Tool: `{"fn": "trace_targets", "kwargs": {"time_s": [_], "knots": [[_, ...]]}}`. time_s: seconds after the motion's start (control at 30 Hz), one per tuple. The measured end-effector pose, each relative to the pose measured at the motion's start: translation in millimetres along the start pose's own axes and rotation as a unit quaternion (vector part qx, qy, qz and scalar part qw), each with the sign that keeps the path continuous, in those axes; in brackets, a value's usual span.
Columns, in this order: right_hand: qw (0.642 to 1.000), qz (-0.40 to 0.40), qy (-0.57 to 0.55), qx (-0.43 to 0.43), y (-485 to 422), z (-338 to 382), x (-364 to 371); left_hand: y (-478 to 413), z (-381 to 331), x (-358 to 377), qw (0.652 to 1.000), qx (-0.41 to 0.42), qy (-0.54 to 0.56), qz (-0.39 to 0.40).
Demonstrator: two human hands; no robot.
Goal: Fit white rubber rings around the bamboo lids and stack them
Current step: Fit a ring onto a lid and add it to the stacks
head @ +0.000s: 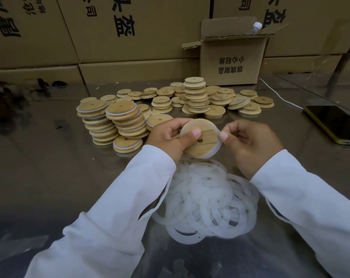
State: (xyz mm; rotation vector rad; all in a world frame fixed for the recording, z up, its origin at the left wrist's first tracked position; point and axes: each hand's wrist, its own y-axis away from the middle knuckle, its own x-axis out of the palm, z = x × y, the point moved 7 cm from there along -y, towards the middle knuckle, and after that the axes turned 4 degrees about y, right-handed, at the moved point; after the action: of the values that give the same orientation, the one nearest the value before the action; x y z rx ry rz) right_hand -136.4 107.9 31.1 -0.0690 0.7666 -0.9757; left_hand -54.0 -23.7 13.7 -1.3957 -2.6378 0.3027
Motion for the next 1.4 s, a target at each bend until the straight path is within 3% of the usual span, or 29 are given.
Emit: {"fn": "trace_targets", "kwargs": {"time_s": [0.27,0.43,0.6,0.77,0.93,1.2,1.4], "knots": [[0.998,0.016,-0.062,0.001,-1,-3,1,1,0,-1,1.000,0.020,-0.012,0.001],[0.995,-0.021,-0.093,0.008,0,-6,-1,3,0,0,1.000,0.021,-0.002,-0.015],[0.996,-0.072,-0.059,0.015,6,-5,5,1,8,-2,0.996,-0.015,0.064,-0.062],[0.994,-0.102,-0.025,0.013,7,-6,-3,-1,15,4,0.996,-0.042,0.071,-0.023],[0.997,-0.074,-0.025,0.004,6,-3,-2,0,12,4,1.000,-0.019,0.002,0.008],[0.987,-0.005,-0.135,0.090,2,-16,2,-1,2,0,0.998,0.013,-0.048,0.042],[0.988,0.008,-0.143,0.059,2,-7,1,-2,5,-3,1.000,0.001,-0.005,0.028]]}}
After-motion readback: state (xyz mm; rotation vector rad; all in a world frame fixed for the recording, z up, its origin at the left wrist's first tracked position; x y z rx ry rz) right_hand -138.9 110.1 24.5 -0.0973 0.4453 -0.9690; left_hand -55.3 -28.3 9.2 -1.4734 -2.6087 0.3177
